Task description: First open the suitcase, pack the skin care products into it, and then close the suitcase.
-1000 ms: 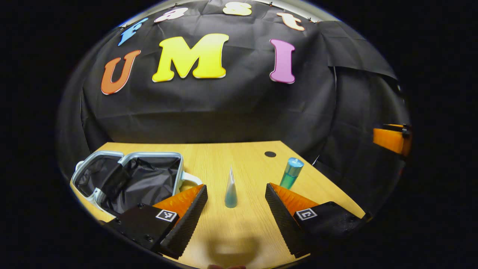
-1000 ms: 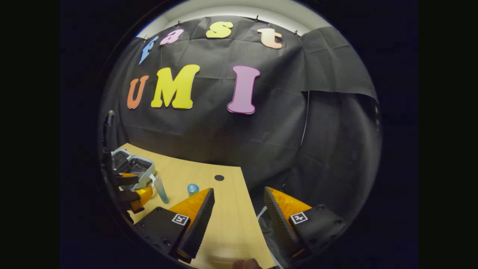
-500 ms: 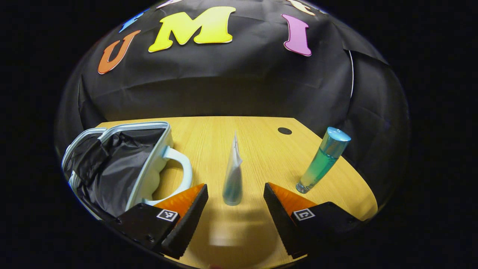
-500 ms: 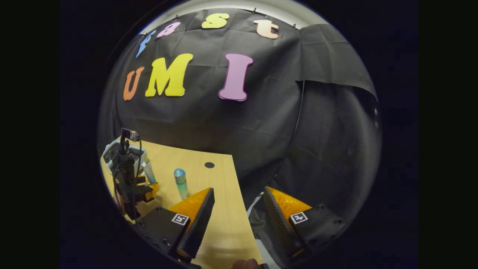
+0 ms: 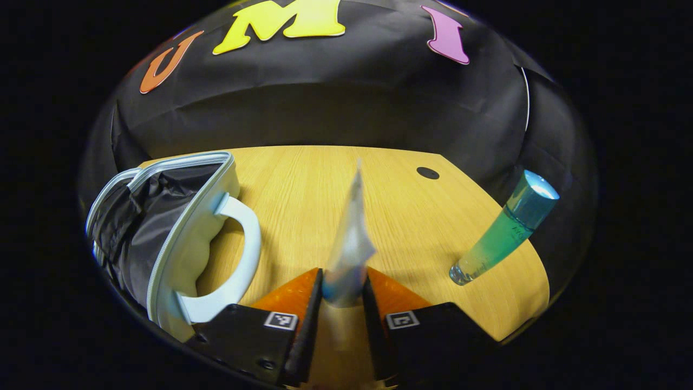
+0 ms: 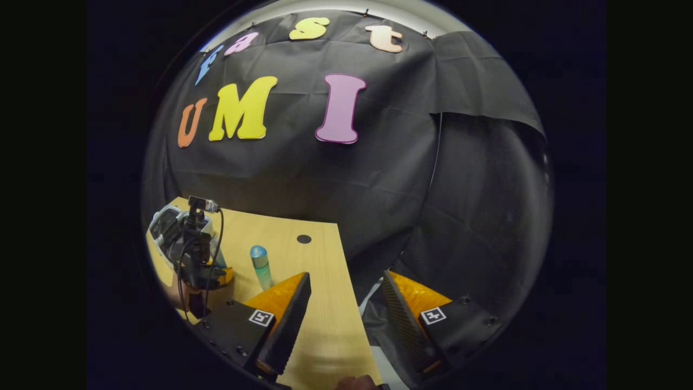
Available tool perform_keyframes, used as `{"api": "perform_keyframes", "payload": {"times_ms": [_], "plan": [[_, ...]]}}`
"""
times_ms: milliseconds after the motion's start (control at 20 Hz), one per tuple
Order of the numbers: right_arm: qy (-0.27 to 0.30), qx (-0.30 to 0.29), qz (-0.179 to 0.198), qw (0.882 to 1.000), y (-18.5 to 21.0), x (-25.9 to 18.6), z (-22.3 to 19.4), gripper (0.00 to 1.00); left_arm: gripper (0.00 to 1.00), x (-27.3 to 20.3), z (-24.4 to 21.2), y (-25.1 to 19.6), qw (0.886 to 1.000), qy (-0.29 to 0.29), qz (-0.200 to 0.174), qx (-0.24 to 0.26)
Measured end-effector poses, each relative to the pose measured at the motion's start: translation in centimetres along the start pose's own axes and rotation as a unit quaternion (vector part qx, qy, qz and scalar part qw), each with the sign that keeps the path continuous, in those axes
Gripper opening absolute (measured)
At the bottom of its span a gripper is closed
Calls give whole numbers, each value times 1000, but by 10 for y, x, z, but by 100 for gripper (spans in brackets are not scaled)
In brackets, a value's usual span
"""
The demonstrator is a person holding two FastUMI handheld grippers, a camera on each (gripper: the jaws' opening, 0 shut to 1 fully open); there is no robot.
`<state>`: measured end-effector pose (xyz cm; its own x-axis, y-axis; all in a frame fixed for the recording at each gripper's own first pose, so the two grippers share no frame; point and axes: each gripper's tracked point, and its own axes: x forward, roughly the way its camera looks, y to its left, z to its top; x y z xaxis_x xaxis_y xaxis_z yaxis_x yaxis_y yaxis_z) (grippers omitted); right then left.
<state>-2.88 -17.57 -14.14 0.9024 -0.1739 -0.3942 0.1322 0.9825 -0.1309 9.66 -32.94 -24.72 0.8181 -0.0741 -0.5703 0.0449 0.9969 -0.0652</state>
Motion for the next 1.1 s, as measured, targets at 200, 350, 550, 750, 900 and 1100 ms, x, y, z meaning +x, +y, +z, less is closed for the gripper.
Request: {"api": "perform_keyframes", "payload": {"times_ms": [200,350,550,750,900,1100], "plan": [[5,-1,3,1000,6,2,-5,80,46,-5,0,-2,1000,6,-10,3],[9,1,21,1000,18,4,-14,79,37,-29,5,-10,999,11,-32,-12],[30,21,64,997,59,20,-41,79,37,-88,24,-12,998,1,-62,-23],[52,26,118,991,115,49,-72,80,37,-148,31,-3,997,1,-74,-19],[56,25,146,987,148,75,-82,79,37,-185,33,15,998,2,-62,-28],[75,44,160,983,179,113,-94,80,37,-218,29,52,999,2,-26,-48]]}}
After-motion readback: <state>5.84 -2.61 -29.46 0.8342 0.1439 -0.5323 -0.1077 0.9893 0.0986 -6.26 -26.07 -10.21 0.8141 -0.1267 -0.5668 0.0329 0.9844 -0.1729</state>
